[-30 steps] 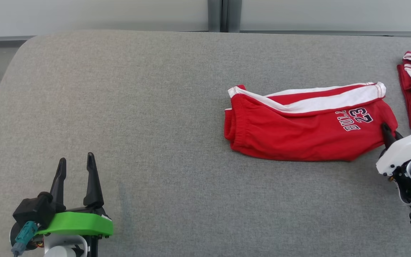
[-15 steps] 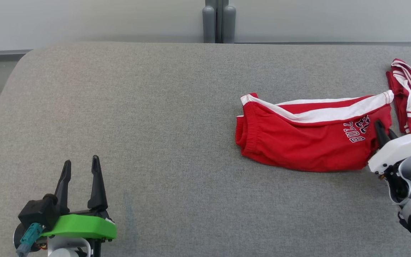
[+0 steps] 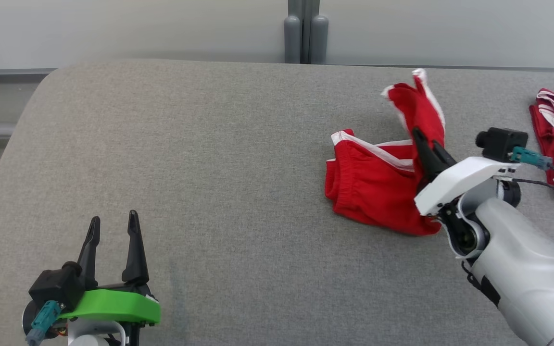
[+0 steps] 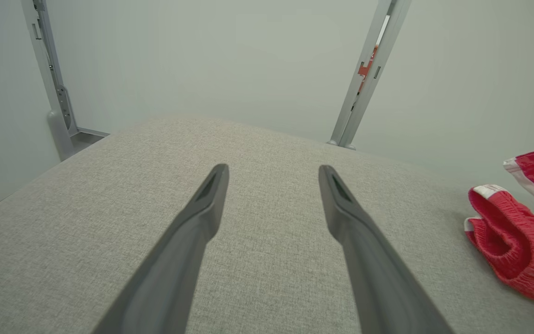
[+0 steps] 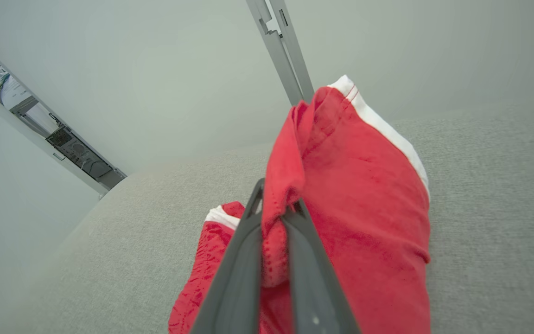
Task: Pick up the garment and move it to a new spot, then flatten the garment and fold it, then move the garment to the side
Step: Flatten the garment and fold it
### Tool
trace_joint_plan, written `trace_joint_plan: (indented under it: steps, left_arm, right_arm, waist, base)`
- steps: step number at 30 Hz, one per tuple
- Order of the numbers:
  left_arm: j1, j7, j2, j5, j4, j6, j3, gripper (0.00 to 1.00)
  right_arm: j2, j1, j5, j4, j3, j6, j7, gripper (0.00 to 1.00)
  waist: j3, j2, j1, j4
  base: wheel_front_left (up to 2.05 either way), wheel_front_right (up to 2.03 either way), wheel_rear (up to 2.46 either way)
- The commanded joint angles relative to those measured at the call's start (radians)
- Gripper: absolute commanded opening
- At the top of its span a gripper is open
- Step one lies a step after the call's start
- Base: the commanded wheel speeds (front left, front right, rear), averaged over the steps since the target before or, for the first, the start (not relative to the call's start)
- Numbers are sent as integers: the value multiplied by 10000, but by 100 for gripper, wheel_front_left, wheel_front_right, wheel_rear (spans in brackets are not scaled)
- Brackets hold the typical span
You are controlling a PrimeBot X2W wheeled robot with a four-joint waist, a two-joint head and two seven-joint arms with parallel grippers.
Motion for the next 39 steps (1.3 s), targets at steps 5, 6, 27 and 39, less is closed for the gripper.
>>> trace_joint_plan:
  steps: [5,6,27,39]
  left_arm:
    - [158,5,39,-143,-18,50,-85,100]
    - [177,4,39,-157,-14,54,-88,100]
    - [300,4,38,-160,-18,114,-176,100]
    - [-30,4,38,-25,-7,12,-485,100]
  right_arm:
    - [393,204,-269,-627,498,-7,70,0]
    - [428,295,-300,-701,571,-7,84,0]
    - [204,1610,-1076,-1209,18,-7,-160,100]
    - [100,1825,-3206,-781,-1911,-7,-167,0]
  waist:
    - [-62,0,0,397]
    - [-72,0,0,441]
    - [-283,0,0,307]
    - [49,0,0,470]
  base:
    - [0,0,0]
    - [0,0,0]
    - [0,0,0]
    - [0,0,0]
